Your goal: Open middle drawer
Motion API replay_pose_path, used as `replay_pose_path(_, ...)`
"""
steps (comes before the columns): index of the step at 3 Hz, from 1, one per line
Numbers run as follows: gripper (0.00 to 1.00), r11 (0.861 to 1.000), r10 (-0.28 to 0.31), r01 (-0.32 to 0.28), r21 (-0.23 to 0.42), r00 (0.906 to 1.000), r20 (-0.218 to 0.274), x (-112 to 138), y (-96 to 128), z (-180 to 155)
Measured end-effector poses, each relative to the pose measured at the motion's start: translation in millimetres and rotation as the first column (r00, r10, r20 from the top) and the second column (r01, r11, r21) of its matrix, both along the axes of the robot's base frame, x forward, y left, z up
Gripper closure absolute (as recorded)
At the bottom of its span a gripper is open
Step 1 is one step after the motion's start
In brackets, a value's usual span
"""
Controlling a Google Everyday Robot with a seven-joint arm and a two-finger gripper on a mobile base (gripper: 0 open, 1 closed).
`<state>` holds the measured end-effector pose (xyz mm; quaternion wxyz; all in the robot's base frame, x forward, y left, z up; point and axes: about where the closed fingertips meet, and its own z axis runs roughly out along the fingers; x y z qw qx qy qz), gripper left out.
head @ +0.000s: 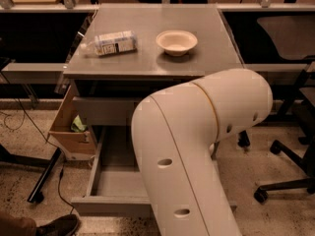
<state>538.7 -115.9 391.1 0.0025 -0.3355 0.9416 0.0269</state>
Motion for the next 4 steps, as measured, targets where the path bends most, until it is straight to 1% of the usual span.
replay_pose_path(1, 0.0, 1.0, 0.0, 0.0, 0.0, 1.0, 0.0, 0, 0, 1)
replay_pose_path(2, 0.19, 0.998, 0.046, -0.045, -0.046, 0.9988, 0.015, -9, -9, -9)
replay_pose_path(3, 0.42, 0.994, 0.077, -0.074, -0.081, 0.9964, 0.035, -17, -20, -12)
replay_pose_path(4, 0.65, 0.991, 0.096, -0.09, -0.102, 0.9942, 0.049, -23, -27, -14)
